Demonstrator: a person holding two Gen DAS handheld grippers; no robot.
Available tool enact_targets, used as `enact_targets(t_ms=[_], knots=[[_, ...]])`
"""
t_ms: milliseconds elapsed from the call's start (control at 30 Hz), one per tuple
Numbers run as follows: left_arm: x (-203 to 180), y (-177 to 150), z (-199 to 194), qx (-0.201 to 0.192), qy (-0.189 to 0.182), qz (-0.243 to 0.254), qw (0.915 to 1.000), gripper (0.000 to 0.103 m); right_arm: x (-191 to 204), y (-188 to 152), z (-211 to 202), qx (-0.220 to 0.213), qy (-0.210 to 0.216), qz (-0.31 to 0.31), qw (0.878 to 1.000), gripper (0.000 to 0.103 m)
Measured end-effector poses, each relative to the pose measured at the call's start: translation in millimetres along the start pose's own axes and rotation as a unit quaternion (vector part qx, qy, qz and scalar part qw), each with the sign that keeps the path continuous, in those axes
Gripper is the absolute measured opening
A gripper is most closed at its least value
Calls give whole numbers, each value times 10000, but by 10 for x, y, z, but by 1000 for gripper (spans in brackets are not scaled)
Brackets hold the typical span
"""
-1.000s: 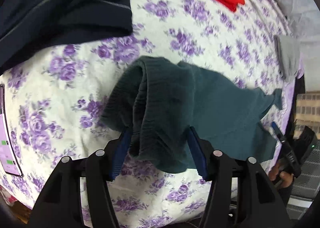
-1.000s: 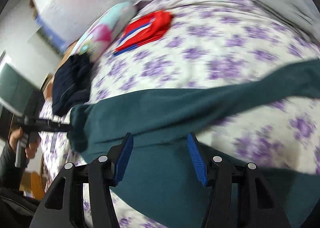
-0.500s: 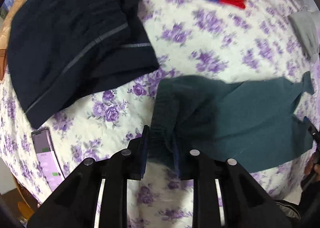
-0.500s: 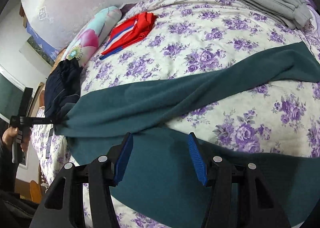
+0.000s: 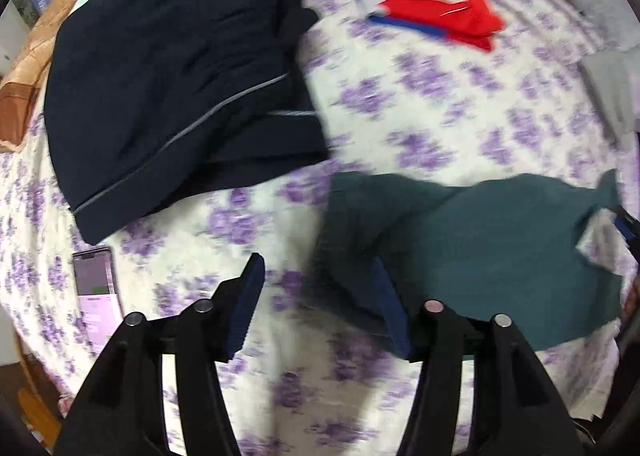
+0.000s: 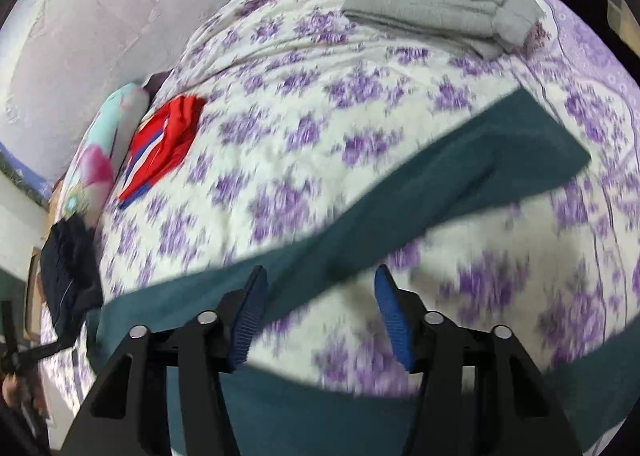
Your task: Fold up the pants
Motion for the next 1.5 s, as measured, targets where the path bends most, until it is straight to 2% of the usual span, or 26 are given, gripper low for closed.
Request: enact_targets(t_ms=[100, 233, 267, 333, 400, 467, 567, 733, 833, 933, 1000, 1100, 1167, 1200, 1233, 1267, 1300, 1400, 1467, 1500], knots=[[-334, -85, 40, 61, -407, 186, 9990, 59, -19, 151, 181, 155, -101, 180, 9997, 52], [-626, -293, 388, 430, -368, 383, 9977, 59, 46, 167, 403, 488, -308, 237, 9981, 49], [-623, -343, 494, 590, -322, 316, 9972, 59, 58, 150, 452, 579, -412, 207, 9973, 46], [-591, -414, 661, 796, -226, 192, 9964, 59, 32, 93, 509, 727, -617, 203, 9952, 24], [-573, -424, 749, 800, -197, 157, 9965, 59, -29, 59, 563, 857, -717, 235, 9935, 13], [-573, -419, 818, 851, -205, 129, 9961, 58, -84, 65, 550, 877, -684, 339, 9932, 9], [-570, -384, 876, 892, -258, 23, 9957, 58, -156, 83, 433, 723, -543, 453, 9949, 4], [-544, -375, 919, 970, -248, 67, 9950, 54, -215, 74, -11, 165, 143, 636, 9977, 3], [-477, -351, 914, 1023, -287, 109, 9943, 53, -314, -88, -440, -95, 385, 724, 9966, 1], [-370, -302, 868, 1029, -256, 175, 9942, 51, -488, -518, -776, -103, 383, 876, 9954, 0], [-314, -262, 864, 1040, -228, 201, 9941, 51, -628, -761, -854, -73, 304, 990, 9946, 0], [-295, -239, 851, 1091, -224, 240, 9935, 51, -844, -1163, -736, 292, 323, 1485, 9880, 1], [-318, -228, 811, 1058, -166, 286, 9938, 53, -771, -1208, -730, 233, 452, 1450, 9881, 4], [-329, -211, 772, 987, -114, 350, 9944, 54, -720, -1173, -731, 181, 321, 1298, 9909, 6], [-402, -235, 687, 939, -68, 393, 9948, 56, -656, -1095, -732, 97, 94, 1045, 9944, 16], [-418, -240, 648, 892, -42, 440, 9950, 57, -597, -1008, -713, 20, -74, 856, 9963, 30], [-444, -237, 610, 845, -56, 467, 9953, 59, -575, -942, -702, -25, -185, 741, 9971, 58], [-505, -227, 468, 624, -195, 473, 9967, 59, -458, -647, -535, -108, -585, 152, 9981, 57], [-574, -220, 387, 400, -332, 337, 9981, 64, -461, -494, -296, 20, -888, -43, 9960, 51], [-603, -206, 356, 301, -387, 257, 9985, 69, -491, -444, -112, 198, -1032, -85, 9944, 48]])
Point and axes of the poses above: each gripper's, at about its wrist camera, not at the fingertips, and z roughly the way its jaws point, x to its left, y to its top, the point moved 9 cm from there along z, roughly the way its jaws point, and after that the axes turned 3 degrees about -z, right-handed, at the moved point
